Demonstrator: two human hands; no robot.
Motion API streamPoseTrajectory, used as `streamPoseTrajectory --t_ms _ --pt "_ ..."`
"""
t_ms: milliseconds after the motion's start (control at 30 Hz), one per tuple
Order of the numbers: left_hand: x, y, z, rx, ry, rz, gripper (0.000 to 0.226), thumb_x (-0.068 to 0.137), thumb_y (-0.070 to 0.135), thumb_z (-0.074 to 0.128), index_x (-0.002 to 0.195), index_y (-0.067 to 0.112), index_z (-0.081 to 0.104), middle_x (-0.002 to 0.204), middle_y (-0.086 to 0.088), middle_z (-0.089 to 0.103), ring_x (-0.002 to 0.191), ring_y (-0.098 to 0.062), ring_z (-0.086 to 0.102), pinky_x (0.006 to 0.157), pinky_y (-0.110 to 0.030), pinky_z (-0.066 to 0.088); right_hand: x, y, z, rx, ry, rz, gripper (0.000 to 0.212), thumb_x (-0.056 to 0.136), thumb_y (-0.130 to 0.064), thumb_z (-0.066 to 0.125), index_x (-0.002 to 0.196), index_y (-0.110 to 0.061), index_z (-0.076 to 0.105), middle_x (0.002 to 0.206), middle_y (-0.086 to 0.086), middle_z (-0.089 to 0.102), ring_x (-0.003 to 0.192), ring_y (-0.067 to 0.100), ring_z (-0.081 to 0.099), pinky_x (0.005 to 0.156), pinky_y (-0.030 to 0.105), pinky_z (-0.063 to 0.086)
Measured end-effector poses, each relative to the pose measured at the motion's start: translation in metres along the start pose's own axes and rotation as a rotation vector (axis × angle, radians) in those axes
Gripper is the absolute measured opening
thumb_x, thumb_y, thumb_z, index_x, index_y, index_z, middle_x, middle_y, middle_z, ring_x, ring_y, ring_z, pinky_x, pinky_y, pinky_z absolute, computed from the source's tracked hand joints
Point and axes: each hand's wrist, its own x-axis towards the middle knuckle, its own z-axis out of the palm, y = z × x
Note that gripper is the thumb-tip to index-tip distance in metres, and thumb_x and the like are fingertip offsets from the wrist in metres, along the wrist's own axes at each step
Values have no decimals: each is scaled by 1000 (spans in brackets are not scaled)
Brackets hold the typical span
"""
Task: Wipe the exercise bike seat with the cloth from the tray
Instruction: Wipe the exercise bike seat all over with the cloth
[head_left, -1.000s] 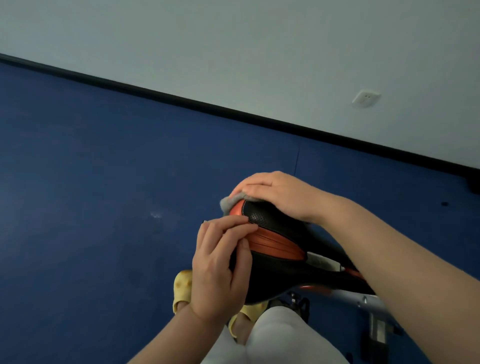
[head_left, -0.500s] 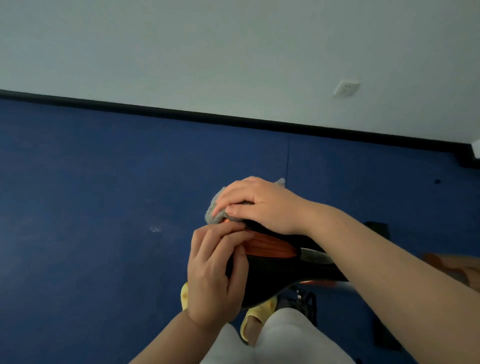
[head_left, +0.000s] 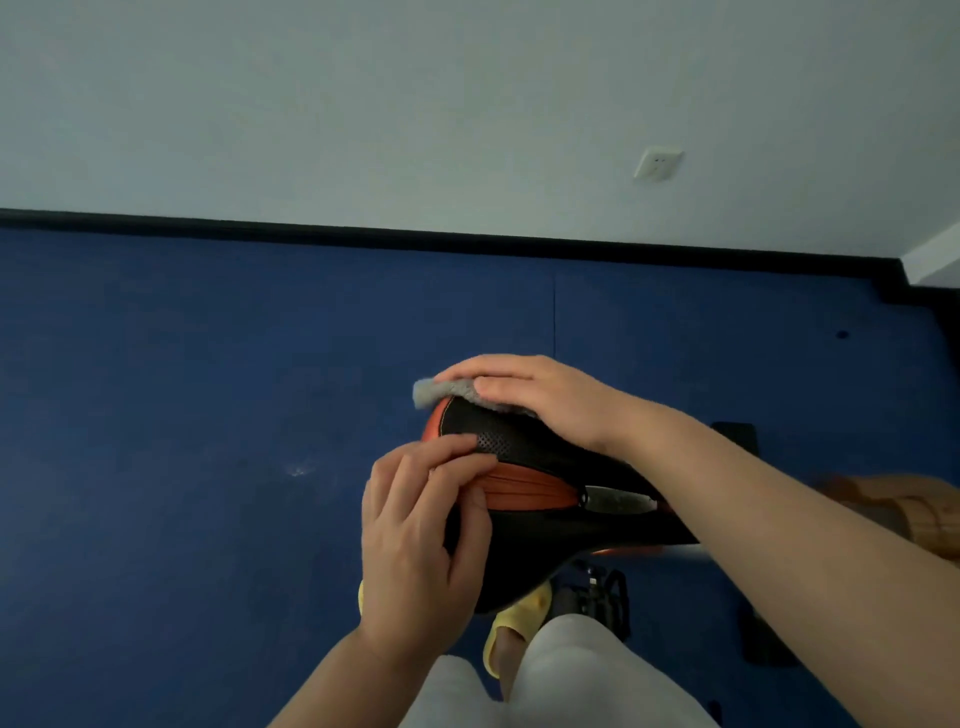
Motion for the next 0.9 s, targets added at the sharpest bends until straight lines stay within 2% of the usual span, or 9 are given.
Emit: streamPoseTrajectory --t_ms 67,133,233,333,500,600,667,767,900 --pt "4 4 -2 36 -58 -12 23 85 16 53 102 19 68 114 7 60 108 -12 44 98 -28 35 -21 13 -1 70 59 37 37 101 -28 41 135 -39 51 135 -25 51 120 -18 43 98 4 29" --pt "11 10 -4 29 -110 -11 25 84 18 52 104 20 67 114 9 60 110 -11 45 98 -28 35 -27 16 -2 10 69 55 39 102 -32 39 139 -45 42 139 -30 44 121 -18 40 97 2 27" --pt "23 15 -1 31 -186 21 27 84 19 50 107 20 65 116 9 60 110 -13 50 97 -30 36 -20 12 2 -77 99 77 41 102 -35 35 142 -42 39 148 -21 40 135 -2 35 110 18 25" --pt "28 15 1 67 -223 40 30 83 18 50 110 20 63 118 9 59 113 -13 50 102 -30 35 -36 19 3 -92 130 114 42 102 -39 33 144 -46 33 151 -21 36 138 1 33 115 27 23" --pt "26 15 3 129 -225 88 30 82 14 54 110 19 63 118 8 61 115 -13 50 103 -28 34 -91 36 -12 -331 121 352 39 100 -48 27 138 -56 35 145 -19 46 133 13 44 108 35 33" --pt "25 14 5 150 -222 114 32 84 12 52 114 17 63 121 6 62 117 -14 50 105 -31 34 -76 21 4 -348 195 322 42 100 -50 20 141 -57 25 148 -18 43 134 15 43 105 36 35" --pt "25 14 5 172 -236 129 35 85 13 51 118 18 61 125 6 60 121 -14 47 106 -31 32 -72 13 22 -374 325 250 43 100 -51 20 142 -58 19 145 -18 46 126 15 51 97 37 43" --pt "26 13 6 197 -285 159 38 86 14 50 123 19 58 130 6 57 128 -13 43 109 -40 33 -93 18 29 -398 455 207 42 100 -46 29 141 -51 32 138 -21 54 119 8 56 96 37 45" --pt "28 15 6 239 -321 170 39 88 16 50 126 19 57 133 5 55 131 -13 40 110 -45 31 -106 27 15 -439 438 415 39 100 -44 25 125 -47 55 123 -15 65 112 15 59 92 38 44"
